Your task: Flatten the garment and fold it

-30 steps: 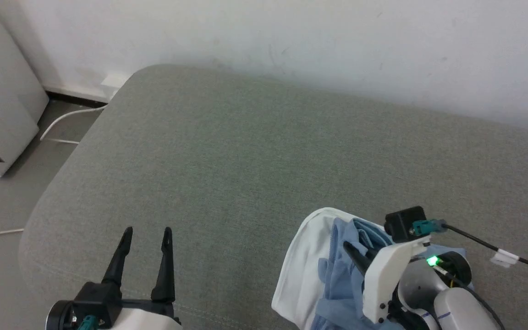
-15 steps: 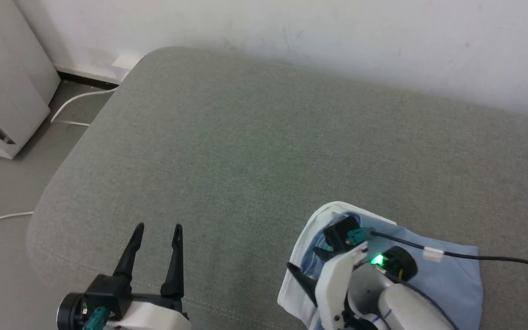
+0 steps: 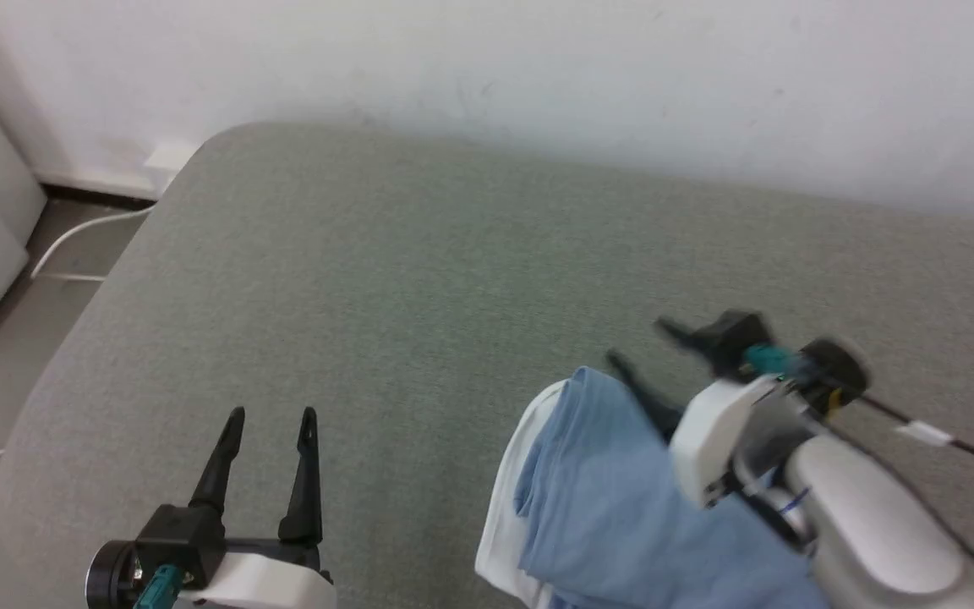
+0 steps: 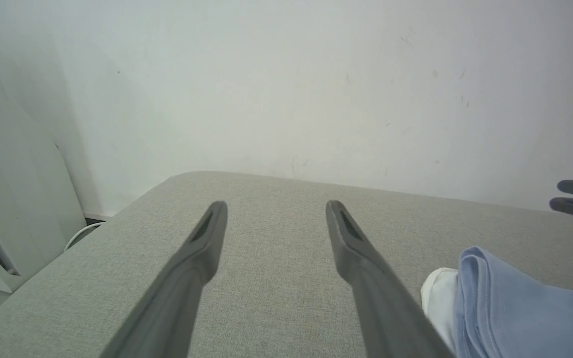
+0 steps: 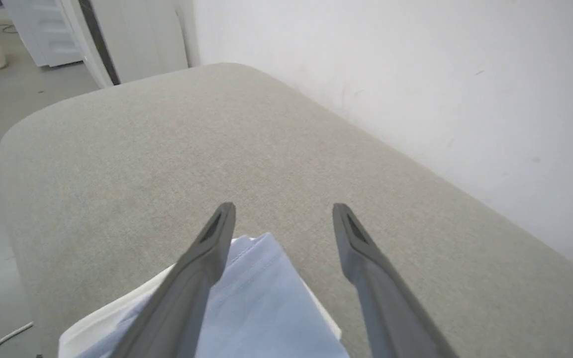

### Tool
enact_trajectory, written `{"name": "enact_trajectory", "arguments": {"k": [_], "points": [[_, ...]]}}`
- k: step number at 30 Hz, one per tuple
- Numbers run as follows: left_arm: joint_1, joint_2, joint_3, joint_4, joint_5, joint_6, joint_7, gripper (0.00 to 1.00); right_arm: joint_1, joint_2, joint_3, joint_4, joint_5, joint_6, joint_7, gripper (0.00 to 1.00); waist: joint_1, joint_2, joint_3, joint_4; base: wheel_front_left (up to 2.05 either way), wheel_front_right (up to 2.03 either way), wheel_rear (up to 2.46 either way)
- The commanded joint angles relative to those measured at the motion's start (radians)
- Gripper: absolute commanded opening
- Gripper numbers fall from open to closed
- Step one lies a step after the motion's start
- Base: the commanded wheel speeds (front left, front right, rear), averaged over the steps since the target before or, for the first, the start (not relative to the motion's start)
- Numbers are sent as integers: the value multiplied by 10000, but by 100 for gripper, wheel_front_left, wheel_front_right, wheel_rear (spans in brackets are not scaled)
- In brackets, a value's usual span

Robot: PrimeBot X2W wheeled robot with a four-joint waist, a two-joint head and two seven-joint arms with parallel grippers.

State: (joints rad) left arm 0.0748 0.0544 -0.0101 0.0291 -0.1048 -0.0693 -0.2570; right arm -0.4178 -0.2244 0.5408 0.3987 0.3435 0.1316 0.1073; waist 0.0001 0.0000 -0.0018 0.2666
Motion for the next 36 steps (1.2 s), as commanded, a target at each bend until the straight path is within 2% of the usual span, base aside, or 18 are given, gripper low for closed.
{"name": "enact_trajectory", "arguments": {"k": [1,6,10,14,17,22,28,36], "points": [[19,-41,57,-79,61,-26,-47,100,-257,-284,-290,-128,-310,-9,-387,100,-1,0,-300,-476,0,0,0],[112,-41,146,-290,56,13,-47,100,-223,-1027,-1759,-516,-1134,-9,-1400,100,-1,0,-432,-1042,0,0,0],[147,-41,196,-472,32,66,-47,100,339,-1321,-3090,-1042,-1509,-9,-1823,100,-1,0,-397,-1480,0,0,0],[143,-41,162,-557,-11,83,-47,100,1204,-1321,-4333,-1791,-1701,-9,-2058,100,-1,0,-291,-1783,0,0,0],[117,-41,85,-538,17,67,-47,100,1959,-1020,-5230,-2565,-1796,-9,-2187,100,-1,0,-186,-1958,0,0,0],[103,-41,39,-516,204,32,-47,100,3315,-29,-6318,-4000,-2001,-9,-2286,100,-1,0,-48,-2168,0,0,0],[167,-41,-69,-624,455,35,-47,100,4639,973,-6710,-5036,-2313,-9,-2370,100,-1,0,115,-2321,0,0,0],[113,-41,-121,-791,505,55,-47,100,5223,1419,-6621,-5270,-2310,-9,-2310,100,-1,0,274,-2338,0,0,0]]}}
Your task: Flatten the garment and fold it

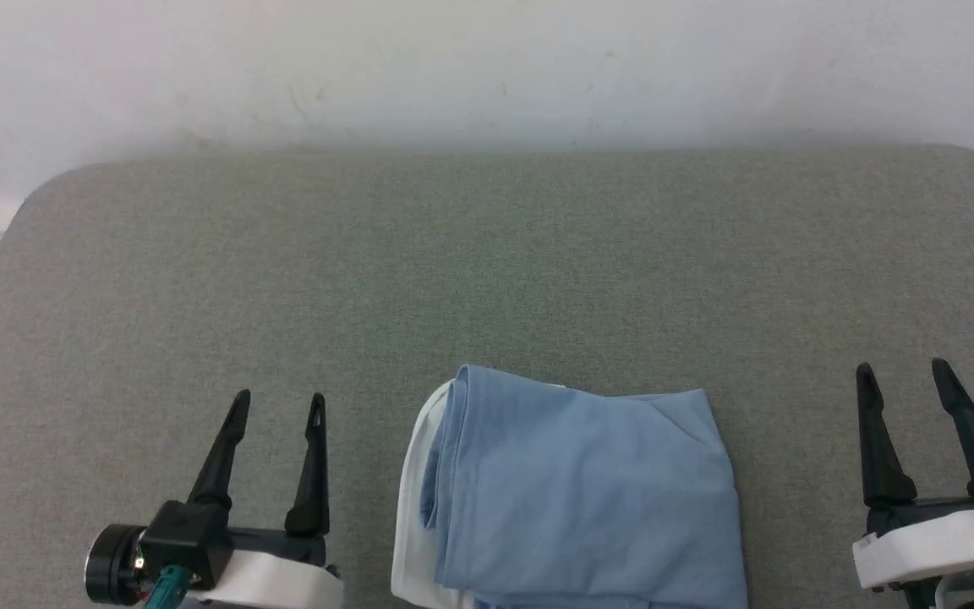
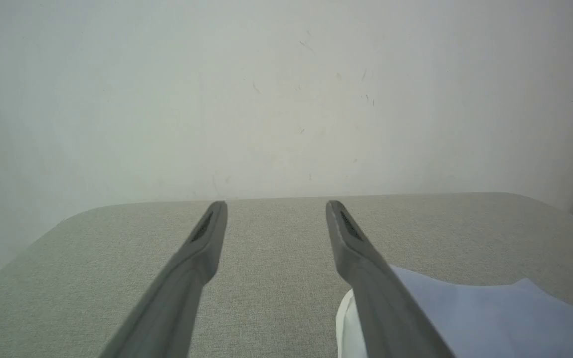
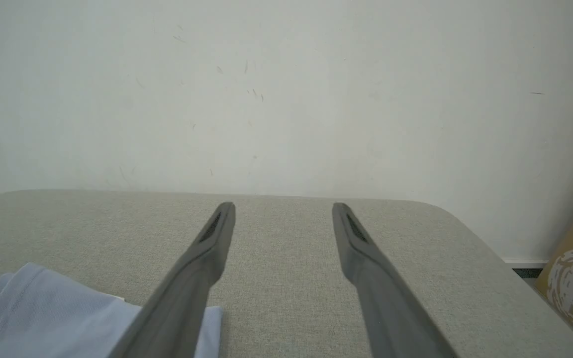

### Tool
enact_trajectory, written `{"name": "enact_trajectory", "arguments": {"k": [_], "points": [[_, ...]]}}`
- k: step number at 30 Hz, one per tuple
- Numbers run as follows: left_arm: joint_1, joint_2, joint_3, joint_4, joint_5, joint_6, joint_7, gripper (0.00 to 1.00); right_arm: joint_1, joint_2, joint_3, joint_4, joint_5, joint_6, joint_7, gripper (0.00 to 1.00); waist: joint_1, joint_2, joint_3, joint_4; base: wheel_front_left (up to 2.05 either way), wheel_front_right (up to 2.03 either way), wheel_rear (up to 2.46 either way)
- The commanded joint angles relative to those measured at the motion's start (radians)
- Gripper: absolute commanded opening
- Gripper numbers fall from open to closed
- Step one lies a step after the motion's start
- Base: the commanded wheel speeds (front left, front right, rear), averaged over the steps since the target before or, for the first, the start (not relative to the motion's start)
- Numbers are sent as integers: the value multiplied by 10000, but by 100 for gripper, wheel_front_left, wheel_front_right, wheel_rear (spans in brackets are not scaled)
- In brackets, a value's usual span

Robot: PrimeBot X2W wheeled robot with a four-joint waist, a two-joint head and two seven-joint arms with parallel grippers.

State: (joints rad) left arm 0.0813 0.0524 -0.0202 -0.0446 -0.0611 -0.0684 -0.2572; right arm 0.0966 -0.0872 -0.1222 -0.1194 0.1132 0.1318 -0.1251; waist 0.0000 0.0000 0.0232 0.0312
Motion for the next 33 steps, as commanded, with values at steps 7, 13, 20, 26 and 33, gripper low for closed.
{"name": "enact_trajectory", "arguments": {"k": [7,13,20,26,33], "points": [[-47,-22,-38,-94,157,4,-45,100,262,-224,246,-102,633,-11,1595,100,0,0,199,158,0,0,0],[-117,-22,-110,-101,187,-11,-45,100,340,-1111,982,-58,2407,-11,3865,100,0,0,497,280,0,0,0],[-481,-22,-259,-17,223,-86,-46,100,-192,-1814,1511,297,4986,-11,6285,100,0,0,1144,619,0,0,0],[-788,-22,-426,74,200,-120,-46,100,-843,-1839,1720,1493,5618,-11,7195,100,0,0,1571,1104,0,0,0],[-883,-22,-482,140,152,-112,-46,100,-1472,-1718,2451,2889,5621,-11,7228,100,0,0,1797,1558,0,0,0]]}}
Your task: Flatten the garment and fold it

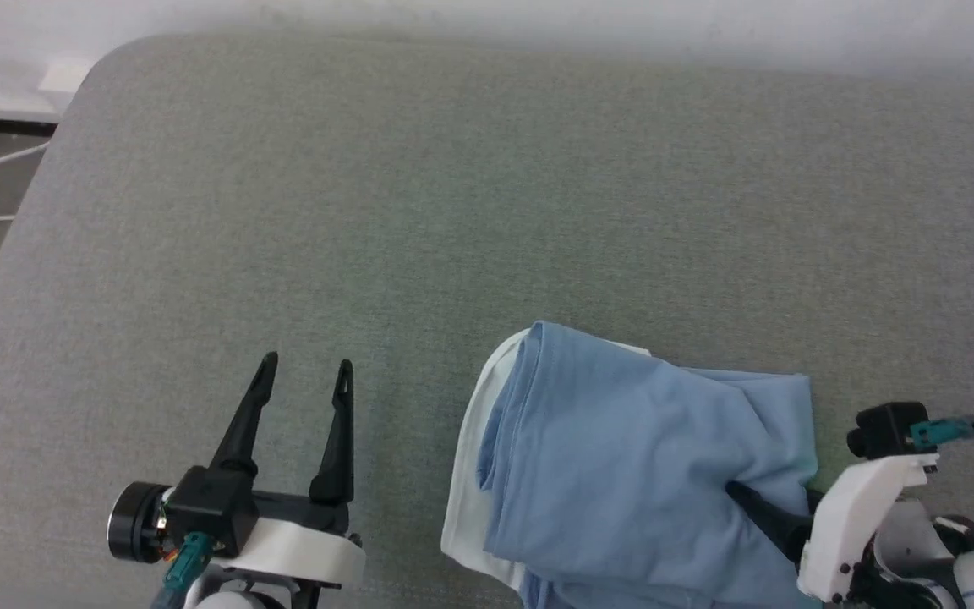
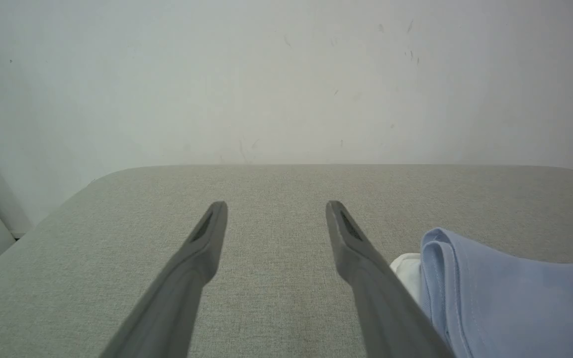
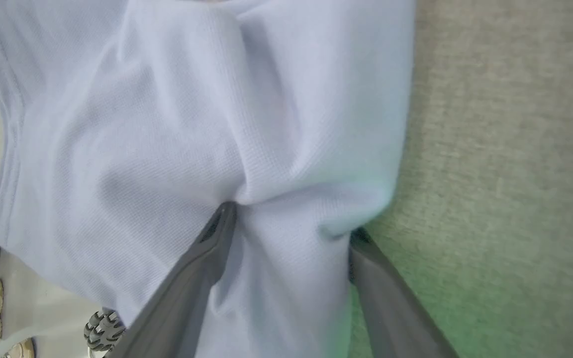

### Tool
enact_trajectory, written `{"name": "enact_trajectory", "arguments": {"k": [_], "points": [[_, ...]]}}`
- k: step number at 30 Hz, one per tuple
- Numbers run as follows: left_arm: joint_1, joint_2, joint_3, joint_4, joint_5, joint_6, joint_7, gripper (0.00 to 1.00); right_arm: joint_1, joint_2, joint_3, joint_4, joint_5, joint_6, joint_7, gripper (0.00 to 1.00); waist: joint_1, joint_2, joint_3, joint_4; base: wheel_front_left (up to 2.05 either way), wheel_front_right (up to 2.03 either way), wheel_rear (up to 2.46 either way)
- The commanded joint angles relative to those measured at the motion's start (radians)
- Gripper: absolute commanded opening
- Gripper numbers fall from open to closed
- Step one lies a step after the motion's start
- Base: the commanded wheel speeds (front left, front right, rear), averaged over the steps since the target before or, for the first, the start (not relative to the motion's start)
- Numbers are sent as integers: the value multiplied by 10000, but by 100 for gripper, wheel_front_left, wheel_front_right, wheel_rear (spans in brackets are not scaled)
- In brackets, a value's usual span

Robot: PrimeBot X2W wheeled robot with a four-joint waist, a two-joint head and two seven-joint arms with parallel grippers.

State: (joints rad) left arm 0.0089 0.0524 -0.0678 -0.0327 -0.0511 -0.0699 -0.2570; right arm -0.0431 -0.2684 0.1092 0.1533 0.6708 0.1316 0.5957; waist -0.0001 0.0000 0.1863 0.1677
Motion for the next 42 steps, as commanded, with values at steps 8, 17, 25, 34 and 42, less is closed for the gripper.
{"name": "enact_trajectory", "arguments": {"k": [8,17,25,34,42], "points": [[-213,-22,30,110,59,-128,-47,100,-629,-77,1132,953,-248,-9,-687,0,1,0,-91,71,0,0,0],[-770,-22,-613,114,-820,438,-47,100,-2177,-1963,1996,477,-2771,-9,-1684,0,1,0,-34,-1413,0,0,0],[-1980,-22,-1645,212,-418,602,-47,100,-3987,-3982,2724,167,-3651,-9,-1422,0,1,0,1152,-3094,0,0,0],[-3175,162,-1352,63,-235,302,-47,100,-4964,-5928,2413,1166,-3911,-9,-1946,0,1,0,2996,-3598,0,0,0],[-3567,276,-1171,-150,-93,28,-47,100,-5092,-6508,669,2998,-4553,-9,-3098,0,1,0,4159,-3193,0,0,0]]}}
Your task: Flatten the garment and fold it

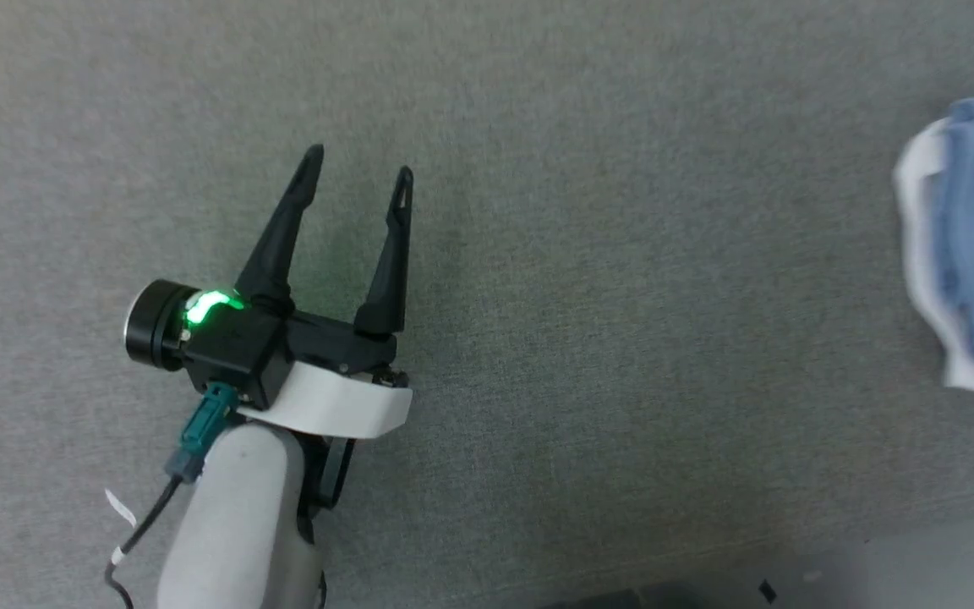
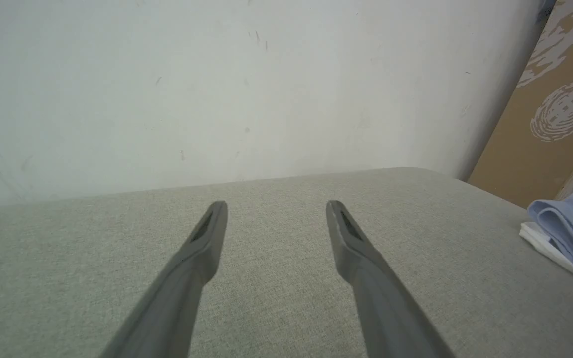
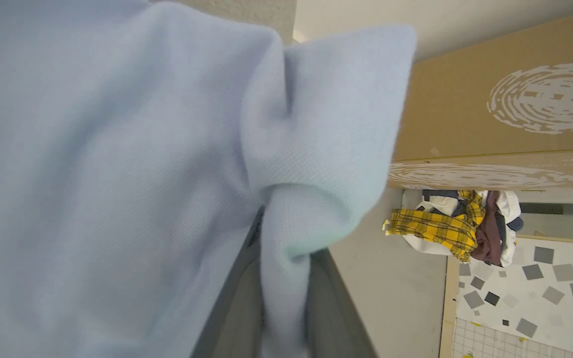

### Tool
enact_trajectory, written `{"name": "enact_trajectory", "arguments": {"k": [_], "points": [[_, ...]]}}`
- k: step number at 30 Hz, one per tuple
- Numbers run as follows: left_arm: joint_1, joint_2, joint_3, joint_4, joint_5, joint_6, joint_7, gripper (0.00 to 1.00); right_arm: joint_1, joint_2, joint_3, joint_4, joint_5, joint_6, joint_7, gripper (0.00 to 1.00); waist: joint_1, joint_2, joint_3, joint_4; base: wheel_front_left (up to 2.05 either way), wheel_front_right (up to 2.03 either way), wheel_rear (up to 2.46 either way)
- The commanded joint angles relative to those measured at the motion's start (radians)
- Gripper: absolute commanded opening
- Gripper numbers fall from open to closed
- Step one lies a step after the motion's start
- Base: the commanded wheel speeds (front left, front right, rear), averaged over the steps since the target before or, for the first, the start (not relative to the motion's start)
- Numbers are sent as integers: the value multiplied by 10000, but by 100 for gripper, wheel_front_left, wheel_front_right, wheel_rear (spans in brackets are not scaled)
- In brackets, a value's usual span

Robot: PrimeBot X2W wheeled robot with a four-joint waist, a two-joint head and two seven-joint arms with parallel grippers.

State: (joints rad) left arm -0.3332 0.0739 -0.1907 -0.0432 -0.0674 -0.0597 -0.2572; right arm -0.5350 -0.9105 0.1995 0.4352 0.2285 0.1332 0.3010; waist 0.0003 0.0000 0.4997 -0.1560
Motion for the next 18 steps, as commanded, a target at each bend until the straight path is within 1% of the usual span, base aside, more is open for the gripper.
{"name": "enact_trajectory", "arguments": {"k": [1,4,9,10,11,14,18], "points": [[-186,47,62,-39,70,-85,-46,100,-161,-90,-509,369,-277,-25,-281,0,-3,0,1113,124,0,0,0],[-301,-13,48,-56,55,-101,-46,100,-107,-57,-1246,839,-709,-25,-712,0,-3,0,1309,348,0,0,0],[-343,-83,77,-9,40,-110,-46,100,-3,389,-2159,1345,-1211,-25,-1024,0,-3,0,1296,565,0,0,0],[-331,-93,96,9,41,-106,-46,100,13,476,-2311,1395,-1328,-25,-1066,31,-3,0,1245,586,0,0,0],[-311,-102,119,28,35,-102,-46,100,27,560,-2487,1445,-1430,-25,-1126,100,-3,0,1163,601,0,0,0],[-196,-127,215,83,15,-77,-46,100,89,735,-2764,1543,-1622,-25,-1197,100,-3,0,819,586,0,0,0],[198,-148,418,227,-11,-27,-46,100,79,923,-2632,1373,-1746,-25,-1243,100,-3,0,-102,396,0,0,0]]}}
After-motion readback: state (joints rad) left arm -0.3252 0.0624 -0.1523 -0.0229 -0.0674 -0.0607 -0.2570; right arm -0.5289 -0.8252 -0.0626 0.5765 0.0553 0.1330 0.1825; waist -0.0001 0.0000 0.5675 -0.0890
